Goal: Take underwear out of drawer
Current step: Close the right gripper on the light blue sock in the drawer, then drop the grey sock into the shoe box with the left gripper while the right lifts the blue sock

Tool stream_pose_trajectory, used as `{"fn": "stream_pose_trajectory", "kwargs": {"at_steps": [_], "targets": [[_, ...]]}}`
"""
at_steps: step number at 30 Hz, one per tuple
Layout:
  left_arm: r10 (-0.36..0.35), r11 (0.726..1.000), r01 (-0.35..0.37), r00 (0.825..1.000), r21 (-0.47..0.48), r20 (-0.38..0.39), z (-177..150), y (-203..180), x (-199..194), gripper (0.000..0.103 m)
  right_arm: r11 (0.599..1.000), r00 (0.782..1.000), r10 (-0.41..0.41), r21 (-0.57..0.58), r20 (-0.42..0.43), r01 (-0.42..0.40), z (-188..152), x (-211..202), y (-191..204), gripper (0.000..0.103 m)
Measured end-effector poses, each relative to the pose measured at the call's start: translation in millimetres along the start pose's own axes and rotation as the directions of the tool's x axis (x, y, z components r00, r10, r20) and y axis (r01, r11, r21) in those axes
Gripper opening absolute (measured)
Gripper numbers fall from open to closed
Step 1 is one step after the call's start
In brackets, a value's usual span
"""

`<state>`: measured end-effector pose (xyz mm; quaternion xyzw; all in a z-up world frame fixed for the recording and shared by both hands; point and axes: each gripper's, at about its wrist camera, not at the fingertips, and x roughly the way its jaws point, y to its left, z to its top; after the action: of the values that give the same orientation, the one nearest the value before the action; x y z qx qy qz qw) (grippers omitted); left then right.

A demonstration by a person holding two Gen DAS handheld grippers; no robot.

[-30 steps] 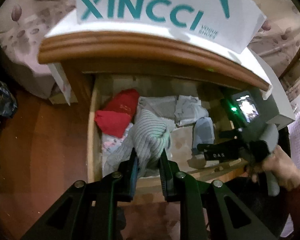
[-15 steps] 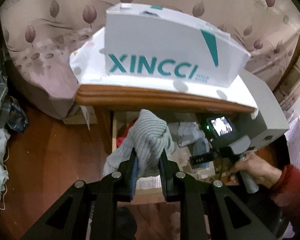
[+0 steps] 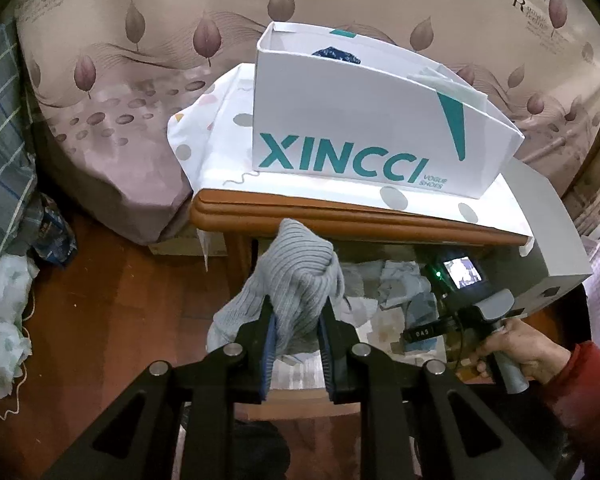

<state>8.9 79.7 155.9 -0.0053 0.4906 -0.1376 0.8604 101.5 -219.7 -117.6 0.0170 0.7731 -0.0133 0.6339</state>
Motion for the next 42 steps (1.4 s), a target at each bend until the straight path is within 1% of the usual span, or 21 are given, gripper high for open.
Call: {"fn": "stream_pose_trajectory", "kwargs": {"at_steps": [1,3,4,5,7,11,13,15,19,20,23,27,29,32,33,36,39,40,42], "targets": [[0.001,1.000,-0.001,1.000,0.002,0.003,1,0,-2,0.019,1.000,1.000,-0.008,-0.005,-0.003,0.008,1,0,2,0.067],[-0.001,1.000,0.001,1.000,0.006,0.010,5,-1,-6,0.019,1.000,1.000,-0.020,-0.015,-0.009,0.020,3,0,5,0.066],[0.000,1.000,0.000,1.000,0.007,0.013,6,-2,-8,0.019,1.000,1.000,-0.023,-0.021,-0.005,0.023,3,1,4,0.060],[0.003,1.000,-0.003,1.000,0.008,0.020,9,-2,-11,0.019,0.999,1.000,-0.025,-0.036,-0.003,0.024,3,2,7,0.049],[0.004,1.000,-0.005,1.000,0.015,0.028,13,-3,-15,0.019,0.999,1.000,-0.018,-0.043,-0.002,0.018,1,2,14,0.048],[0.013,1.000,-0.014,0.999,0.022,0.046,22,-6,-22,0.019,0.998,1.000,-0.012,-0.060,0.022,0.013,-5,2,11,0.044],[0.011,1.000,-0.012,0.999,0.027,0.053,26,-8,-25,0.019,0.997,0.998,-0.030,-0.073,0.048,0.033,-21,0,16,0.041],[0.010,1.000,-0.011,0.998,0.022,0.062,30,-10,-27,0.019,0.996,0.994,-0.043,-0.077,0.096,0.051,-25,-9,15,0.041],[0.011,1.000,-0.013,0.997,0.022,0.077,37,-13,-33,0.019,0.994,0.984,-0.047,-0.088,0.173,0.063,-45,-26,15,0.040],[0.007,1.000,-0.009,0.997,0.025,0.081,39,-15,-35,0.019,0.994,0.981,-0.046,-0.087,0.190,0.063,-54,-26,15,0.040],[0.005,1.000,-0.007,0.996,0.024,0.094,44,-17,-41,0.019,0.996,0.963,-0.032,-0.076,0.267,0.054,-77,-34,12,0.040],[-0.001,1.000,-0.003,0.994,0.031,0.109,56,-23,-50,0.019,0.998,0.944,-0.017,-0.047,0.329,0.035,-103,-42,6,0.039],[-0.004,1.000,0.000,0.993,0.031,0.116,64,-26,-55,0.019,0.998,0.926,-0.020,-0.041,0.377,0.038,-120,-51,5,0.039],[-0.007,1.000,0.003,0.992,0.031,0.126,78,-31,-62,0.019,0.998,0.903,-0.024,-0.040,0.429,0.045,-135,-62,8,0.039],[-0.011,0.999,0.006,0.991,0.035,0.130,83,-33,-64,0.019,0.998,0.898,-0.024,-0.035,0.439,0.044,-135,-70,8,0.039],[-0.026,0.999,0.020,0.987,0.037,0.160,104,-38,-75,0.019,0.999,0.886,-0.022,-0.018,0.464,0.034,-153,-77,5,0.039],[-0.038,0.999,0.031,0.982,0.038,0.187,128,-44,-82,0.019,0.999,0.872,-0.028,-0.003,0.488,0.034,-157,-91,-11,0.038],[-0.044,0.998,0.036,0.982,0.045,0.186,138,-47,-82,0.019,1.000,0.868,-0.025,0.002,0.496,0.028,-152,-92,-15,0.038],[-0.044,0.998,0.036,0.982,0.045,0.185,154,-51,-76,0.019,1.000,0.852,-0.029,0.021,0.522,0.021,-155,-97,-17,0.038]]}}
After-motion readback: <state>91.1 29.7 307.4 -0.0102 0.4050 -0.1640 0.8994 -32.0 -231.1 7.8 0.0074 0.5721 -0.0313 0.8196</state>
